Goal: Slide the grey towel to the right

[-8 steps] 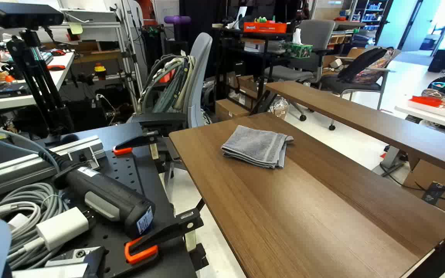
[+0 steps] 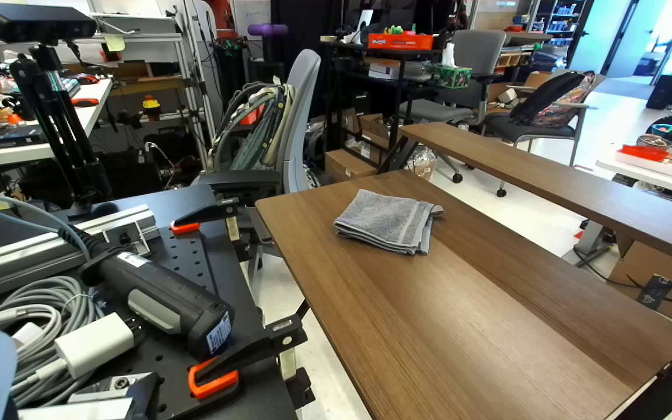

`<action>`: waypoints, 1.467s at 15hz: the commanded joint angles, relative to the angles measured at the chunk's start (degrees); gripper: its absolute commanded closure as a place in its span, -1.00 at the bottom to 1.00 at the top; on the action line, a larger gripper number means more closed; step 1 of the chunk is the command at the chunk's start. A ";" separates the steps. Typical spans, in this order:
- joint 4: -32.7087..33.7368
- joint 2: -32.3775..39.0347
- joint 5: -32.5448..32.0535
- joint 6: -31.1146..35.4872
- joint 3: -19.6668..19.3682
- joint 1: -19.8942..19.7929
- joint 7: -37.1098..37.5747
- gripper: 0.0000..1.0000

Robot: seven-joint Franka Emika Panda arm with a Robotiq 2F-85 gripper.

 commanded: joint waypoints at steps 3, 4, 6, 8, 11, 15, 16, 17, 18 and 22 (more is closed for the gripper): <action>0.09 0.12 0.53 -0.15 1.41 -1.46 -0.38 -1.00; -0.47 0.17 1.17 1.25 1.78 -1.12 0.17 -1.00; -1.42 1.35 1.54 3.55 3.43 -0.06 1.49 -1.00; -2.24 3.17 1.17 6.72 6.05 0.89 3.63 -1.00; -1.87 8.38 0.23 11.20 10.70 2.73 7.62 -1.00; 0.69 18.34 -1.06 18.06 16.21 5.27 12.37 -1.00; 1.72 21.09 -1.80 19.46 17.34 5.79 13.61 -1.00; 3.04 23.85 -2.62 20.61 18.25 6.29 14.99 -1.00; 4.89 27.23 -3.72 21.91 19.02 6.81 16.57 -1.00; 15.11 39.46 -7.79 21.28 19.23 8.96 22.12 -1.00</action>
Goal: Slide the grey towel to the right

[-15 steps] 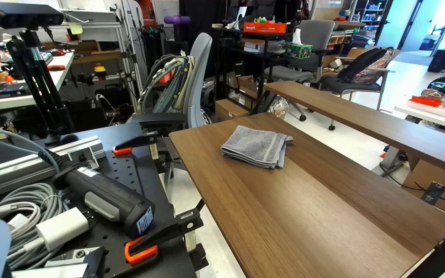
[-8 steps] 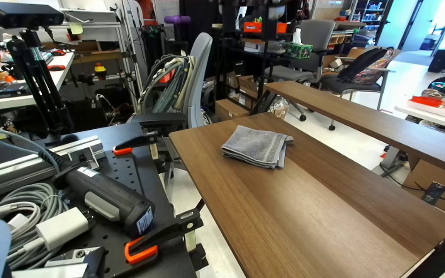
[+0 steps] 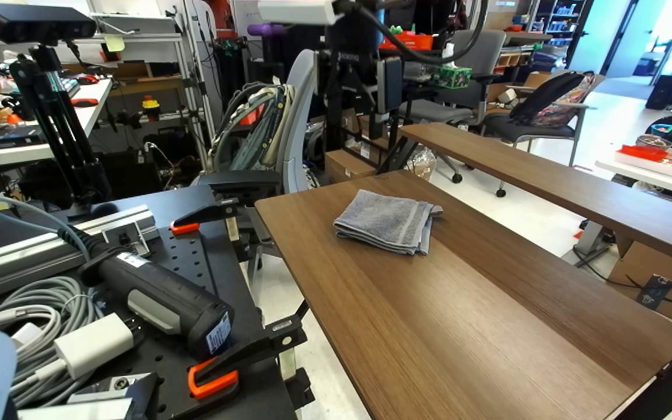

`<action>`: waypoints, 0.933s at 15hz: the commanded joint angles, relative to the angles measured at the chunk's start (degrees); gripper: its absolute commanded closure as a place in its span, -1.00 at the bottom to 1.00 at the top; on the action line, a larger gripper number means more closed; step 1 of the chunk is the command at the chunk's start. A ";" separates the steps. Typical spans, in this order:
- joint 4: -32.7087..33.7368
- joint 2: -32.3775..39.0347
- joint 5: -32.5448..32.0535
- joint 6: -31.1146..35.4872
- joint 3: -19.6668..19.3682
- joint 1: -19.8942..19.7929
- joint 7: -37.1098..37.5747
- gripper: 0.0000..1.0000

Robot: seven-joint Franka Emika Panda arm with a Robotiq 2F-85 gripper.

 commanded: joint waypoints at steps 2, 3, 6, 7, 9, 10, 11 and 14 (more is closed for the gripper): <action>15.00 14.97 -2.96 -2.66 -0.55 1.54 4.49 -1.00; 17.64 17.46 -2.88 -3.59 -0.69 1.75 4.90 -1.00; 23.98 23.90 -2.60 -6.42 -0.77 1.64 3.80 -1.00; 25.40 25.46 -2.55 -7.22 -0.81 1.68 3.75 -1.00; 28.33 28.53 -2.80 -8.38 -0.99 1.87 3.64 -1.00; 29.77 30.04 -2.92 -8.91 -1.11 2.10 3.85 -1.00; 31.19 31.43 -2.87 -9.44 -1.05 2.10 3.69 -1.00; 35.57 35.39 -2.51 -11.60 -0.89 2.09 3.52 -1.00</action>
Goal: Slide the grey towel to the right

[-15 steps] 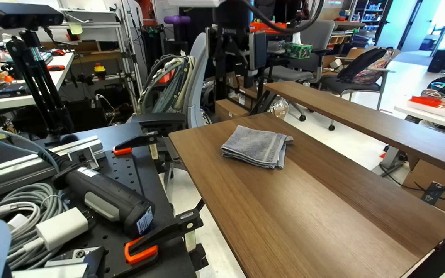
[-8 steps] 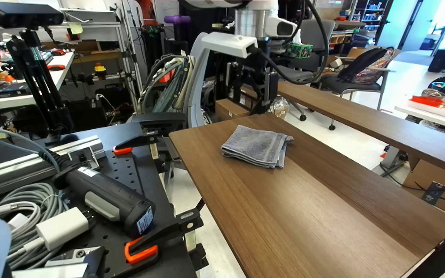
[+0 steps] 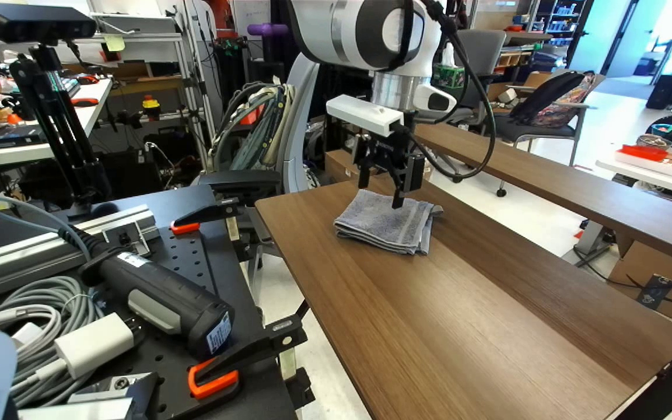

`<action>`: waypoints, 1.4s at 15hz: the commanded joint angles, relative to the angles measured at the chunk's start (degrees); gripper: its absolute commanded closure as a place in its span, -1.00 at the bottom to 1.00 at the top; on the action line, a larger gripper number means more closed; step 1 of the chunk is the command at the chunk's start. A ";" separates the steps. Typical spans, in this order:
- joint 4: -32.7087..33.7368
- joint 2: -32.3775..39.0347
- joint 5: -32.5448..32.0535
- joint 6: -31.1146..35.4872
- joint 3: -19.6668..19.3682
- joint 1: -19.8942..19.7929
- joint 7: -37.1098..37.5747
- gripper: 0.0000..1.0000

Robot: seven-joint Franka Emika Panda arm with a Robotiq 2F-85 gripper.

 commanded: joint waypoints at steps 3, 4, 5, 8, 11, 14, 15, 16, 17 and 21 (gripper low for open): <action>9.66 7.70 -0.73 -4.80 -1.03 1.04 0.48 -1.00; 11.01 9.01 -0.78 -5.28 -1.20 1.05 0.50 -1.00; 12.10 10.13 -0.83 -5.52 -1.40 1.15 0.67 -1.00; 15.39 13.50 -0.65 -6.62 -1.54 1.08 0.58 -1.00; 17.71 15.76 -0.69 -7.34 -1.79 1.05 0.55 -1.00; 19.21 16.11 -0.52 -8.18 -2.15 0.30 0.33 -1.00; 19.69 16.19 -0.31 -8.26 -2.34 -0.26 0.16 -1.00; 20.37 16.46 -0.22 -8.45 -2.70 -0.62 0.19 -1.00; 21.29 17.02 0.00 -8.59 -3.11 -1.19 0.28 -1.00; 25.48 19.61 0.71 -10.35 -4.90 -3.86 1.06 -1.00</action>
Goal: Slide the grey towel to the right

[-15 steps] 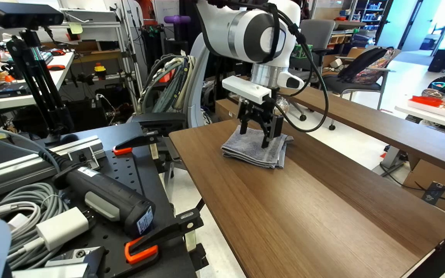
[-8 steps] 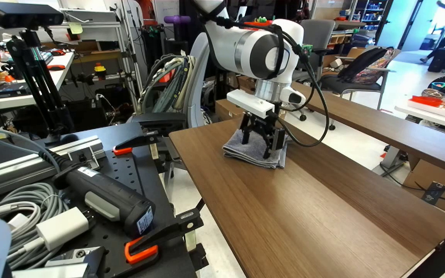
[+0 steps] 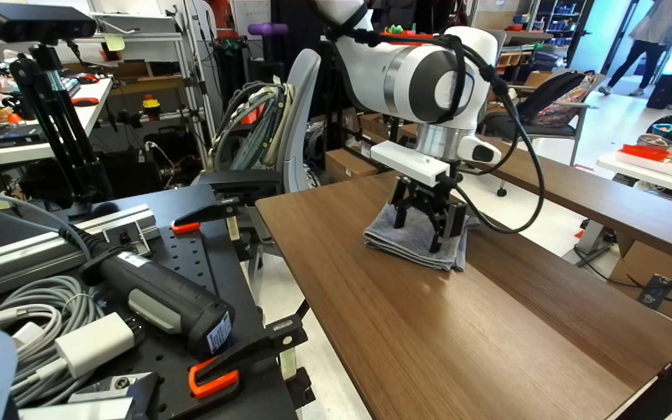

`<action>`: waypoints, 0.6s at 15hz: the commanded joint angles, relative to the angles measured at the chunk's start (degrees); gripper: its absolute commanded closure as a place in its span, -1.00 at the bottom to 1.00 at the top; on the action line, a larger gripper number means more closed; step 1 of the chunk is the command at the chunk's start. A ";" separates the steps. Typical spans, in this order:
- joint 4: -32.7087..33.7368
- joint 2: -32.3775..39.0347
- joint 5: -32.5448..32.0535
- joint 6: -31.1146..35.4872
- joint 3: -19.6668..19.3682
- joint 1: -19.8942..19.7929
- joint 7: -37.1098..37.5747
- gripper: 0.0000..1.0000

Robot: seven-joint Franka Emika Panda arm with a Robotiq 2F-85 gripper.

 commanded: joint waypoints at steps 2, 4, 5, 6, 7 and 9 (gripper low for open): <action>7.62 4.46 1.17 -5.12 -1.31 -3.64 1.08 -1.00; 9.39 5.28 1.66 -6.70 -1.79 -5.45 1.50 -1.00; 10.18 5.63 2.02 -7.40 -1.98 -6.27 1.69 -1.00; 10.87 5.93 2.54 -7.68 -2.14 -7.30 1.84 -1.00; 11.64 6.30 2.86 -8.03 -2.38 -8.09 2.18 -1.00; 13.50 7.33 3.80 -8.02 -2.94 -9.67 3.53 -1.00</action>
